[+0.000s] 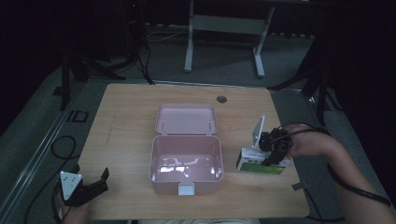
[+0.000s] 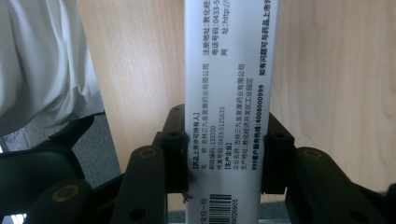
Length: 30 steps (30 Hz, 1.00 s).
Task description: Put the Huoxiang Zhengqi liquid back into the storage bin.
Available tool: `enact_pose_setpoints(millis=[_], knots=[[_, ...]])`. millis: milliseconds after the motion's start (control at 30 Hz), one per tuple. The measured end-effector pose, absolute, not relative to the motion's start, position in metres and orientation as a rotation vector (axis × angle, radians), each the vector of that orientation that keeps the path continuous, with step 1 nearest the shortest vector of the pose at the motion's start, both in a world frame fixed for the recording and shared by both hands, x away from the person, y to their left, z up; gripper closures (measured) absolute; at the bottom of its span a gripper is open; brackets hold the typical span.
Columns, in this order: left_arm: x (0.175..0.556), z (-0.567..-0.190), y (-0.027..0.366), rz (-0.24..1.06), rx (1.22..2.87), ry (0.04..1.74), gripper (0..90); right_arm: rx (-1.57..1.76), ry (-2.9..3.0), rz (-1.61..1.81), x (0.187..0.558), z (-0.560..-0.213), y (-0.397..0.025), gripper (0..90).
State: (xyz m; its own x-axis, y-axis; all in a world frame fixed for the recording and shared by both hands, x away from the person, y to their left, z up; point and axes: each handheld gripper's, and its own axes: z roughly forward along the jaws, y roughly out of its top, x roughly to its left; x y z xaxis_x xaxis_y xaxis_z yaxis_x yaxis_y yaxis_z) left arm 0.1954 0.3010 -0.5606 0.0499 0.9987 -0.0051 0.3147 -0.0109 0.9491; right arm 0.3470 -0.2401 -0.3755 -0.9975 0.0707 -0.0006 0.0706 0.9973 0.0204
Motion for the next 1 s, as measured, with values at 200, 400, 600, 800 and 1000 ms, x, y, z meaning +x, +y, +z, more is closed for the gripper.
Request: enact_pose_setpoints(millis=[200,400,600,800,1000], knots=[[0.195,-0.561,0.301,1.005,1.469,1.398,0.3,0.106,3.121,0.044,0.345,-0.350,-0.232,61.7],[0.195,-0.561,0.301,1.002,1.470,1.397,0.3,0.073,3.108,0.053,0.343,-0.335,-0.223,61.7],[0.195,-0.561,0.301,1.000,1.470,1.396,0.3,0.085,3.110,0.093,0.346,-0.316,-0.210,61.7],[0.195,-0.561,0.301,0.997,1.468,1.396,0.3,0.071,3.105,0.104,0.349,-0.308,-0.195,61.7],[0.195,-0.561,0.301,0.994,1.468,1.395,0.3,0.017,3.110,0.114,0.349,-0.305,-0.175,61.7]])
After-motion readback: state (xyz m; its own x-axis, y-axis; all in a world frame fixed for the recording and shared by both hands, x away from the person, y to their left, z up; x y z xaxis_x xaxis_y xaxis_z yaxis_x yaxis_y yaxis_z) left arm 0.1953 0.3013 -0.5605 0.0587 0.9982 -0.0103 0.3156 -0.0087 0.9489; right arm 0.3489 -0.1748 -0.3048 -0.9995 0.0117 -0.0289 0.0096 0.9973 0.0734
